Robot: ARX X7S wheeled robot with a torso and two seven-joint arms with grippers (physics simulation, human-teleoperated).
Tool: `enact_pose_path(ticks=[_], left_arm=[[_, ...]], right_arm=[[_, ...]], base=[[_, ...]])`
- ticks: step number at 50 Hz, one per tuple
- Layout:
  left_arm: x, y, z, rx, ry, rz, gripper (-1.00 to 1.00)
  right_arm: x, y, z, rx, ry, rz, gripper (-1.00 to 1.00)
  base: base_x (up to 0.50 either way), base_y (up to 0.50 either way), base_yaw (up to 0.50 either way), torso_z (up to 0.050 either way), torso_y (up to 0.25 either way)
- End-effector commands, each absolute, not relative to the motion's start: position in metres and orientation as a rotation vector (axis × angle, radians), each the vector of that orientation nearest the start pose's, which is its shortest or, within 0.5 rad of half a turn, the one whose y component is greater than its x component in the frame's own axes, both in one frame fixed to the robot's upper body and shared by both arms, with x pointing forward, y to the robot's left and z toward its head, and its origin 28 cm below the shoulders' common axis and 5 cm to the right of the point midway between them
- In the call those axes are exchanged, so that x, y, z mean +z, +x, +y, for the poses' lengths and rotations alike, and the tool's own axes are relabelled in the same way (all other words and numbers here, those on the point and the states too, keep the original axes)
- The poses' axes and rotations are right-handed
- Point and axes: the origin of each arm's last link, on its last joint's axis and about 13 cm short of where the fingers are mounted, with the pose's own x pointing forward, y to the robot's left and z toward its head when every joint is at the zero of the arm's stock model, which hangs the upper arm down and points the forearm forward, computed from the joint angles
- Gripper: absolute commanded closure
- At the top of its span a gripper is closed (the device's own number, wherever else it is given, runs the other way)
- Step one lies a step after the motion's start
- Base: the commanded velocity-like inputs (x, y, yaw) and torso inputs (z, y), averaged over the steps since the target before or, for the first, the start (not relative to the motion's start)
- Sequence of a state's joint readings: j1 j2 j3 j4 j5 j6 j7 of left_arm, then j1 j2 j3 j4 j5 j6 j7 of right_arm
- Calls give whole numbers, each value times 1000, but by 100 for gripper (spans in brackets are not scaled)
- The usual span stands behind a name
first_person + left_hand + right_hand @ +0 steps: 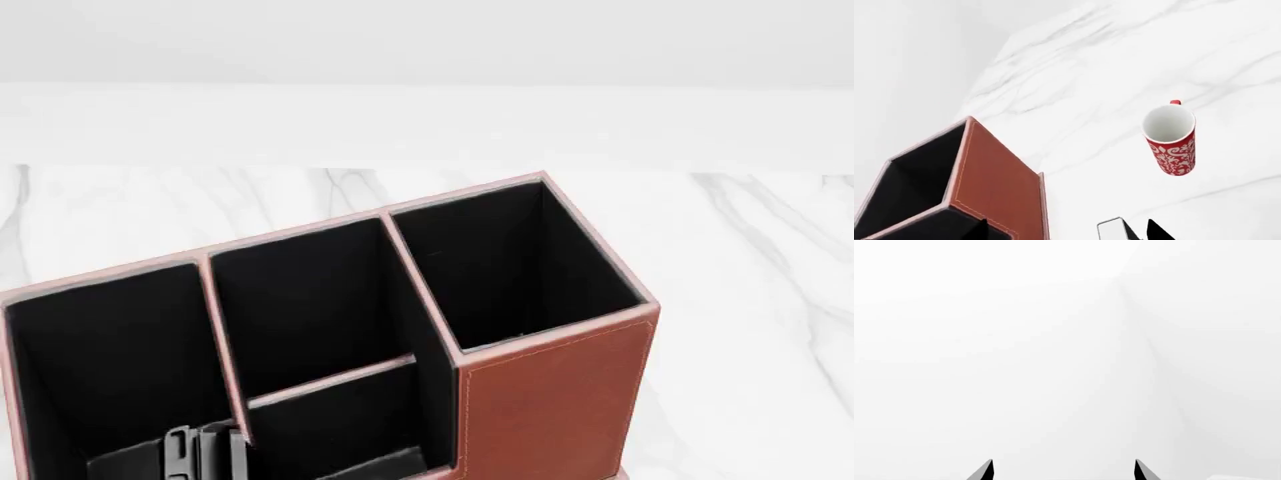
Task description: Pick up the book and place it in the front compartment of the caddy.
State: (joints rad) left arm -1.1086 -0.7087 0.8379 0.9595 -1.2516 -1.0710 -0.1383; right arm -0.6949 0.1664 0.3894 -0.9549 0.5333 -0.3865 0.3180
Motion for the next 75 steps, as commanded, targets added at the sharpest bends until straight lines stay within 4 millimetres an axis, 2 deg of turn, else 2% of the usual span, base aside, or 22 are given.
enact_pose_path(ticks=[1,25,35,41,55,75], left_arm=[[227,156,185,-1355,576,15,-100],[172,178,185,-1339,444,138,-100],[162,186,186,-1326,442,158,-100],[148,189,185,-1333,438,187,-100],[129,189,180,-1372,463,205,-100],[113,188,179,-1383,399,266,-100]], right_arm=[[159,62,-157,-395,178,-684,-100],[161,57,-159,-402,179,-690,-100],[161,56,-159,-407,182,-693,-100],[162,56,-160,-409,181,-695,-100],[162,57,-159,-406,180,-692,-100],[160,57,-157,-398,172,-684,-100]], base=[[0,0,0,0,0],[0,0,0,0,0],[0,0,0,0,0],[0,0,0,0,0],[0,0,0,0,0],[0,0,0,0,0]])
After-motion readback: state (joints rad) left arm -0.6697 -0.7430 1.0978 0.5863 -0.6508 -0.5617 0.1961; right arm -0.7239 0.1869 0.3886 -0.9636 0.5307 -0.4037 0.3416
